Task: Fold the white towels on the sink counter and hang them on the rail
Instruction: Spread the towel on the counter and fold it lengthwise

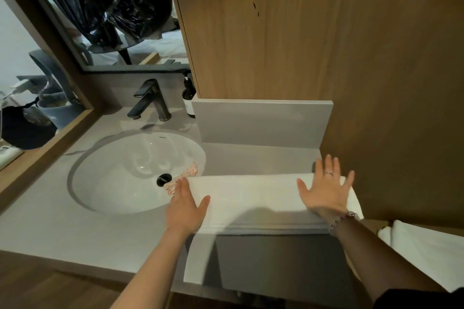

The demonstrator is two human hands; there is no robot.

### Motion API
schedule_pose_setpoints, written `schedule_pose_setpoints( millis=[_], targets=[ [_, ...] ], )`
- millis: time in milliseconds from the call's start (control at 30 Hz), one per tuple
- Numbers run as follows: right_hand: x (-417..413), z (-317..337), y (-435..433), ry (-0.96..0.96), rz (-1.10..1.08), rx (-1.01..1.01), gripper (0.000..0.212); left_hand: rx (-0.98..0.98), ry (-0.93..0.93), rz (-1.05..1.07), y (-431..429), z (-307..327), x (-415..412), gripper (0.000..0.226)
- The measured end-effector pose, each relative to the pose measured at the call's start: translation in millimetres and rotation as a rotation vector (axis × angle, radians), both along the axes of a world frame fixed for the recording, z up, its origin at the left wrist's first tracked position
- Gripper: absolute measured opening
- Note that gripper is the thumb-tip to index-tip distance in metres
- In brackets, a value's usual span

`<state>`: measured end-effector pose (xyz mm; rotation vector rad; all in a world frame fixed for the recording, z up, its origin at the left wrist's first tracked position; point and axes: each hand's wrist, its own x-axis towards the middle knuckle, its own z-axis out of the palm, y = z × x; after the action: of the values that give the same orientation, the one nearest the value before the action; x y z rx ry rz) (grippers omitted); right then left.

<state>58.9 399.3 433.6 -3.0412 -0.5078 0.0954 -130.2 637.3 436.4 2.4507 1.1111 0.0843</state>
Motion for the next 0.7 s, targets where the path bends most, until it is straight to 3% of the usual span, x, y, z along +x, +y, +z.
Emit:
schedule_pose_setpoints(
  millis=[100, 200, 400, 500, 700],
  targets=[
    [-7, 8, 45, 0.076, 0.326, 0.106, 0.07, 0.004, -0.14, 0.2, -8, 7, -7, 0.08],
    [-19, 17, 90, 0.272, 0.532, 0.124, 0.055, -0.193, -0.192, 0.359, -11, 5, -14, 0.079],
    [-8, 30, 121, 0.548, 0.457, 0.008, 0.05, -0.362, -0.211, 0.474, -15, 3, -20, 0.077],
    [0, 34, 122, 0.689, 0.444, -0.04, 0.038, -0.456, -0.218, 0.477, -14, 2, -18, 0.057],
    [9, 48, 116, 0.72, 0.487, 0.112, 0.023, -0.72, -0.582, 0.608, -10, 6, -15, 0.033]
  ],
)
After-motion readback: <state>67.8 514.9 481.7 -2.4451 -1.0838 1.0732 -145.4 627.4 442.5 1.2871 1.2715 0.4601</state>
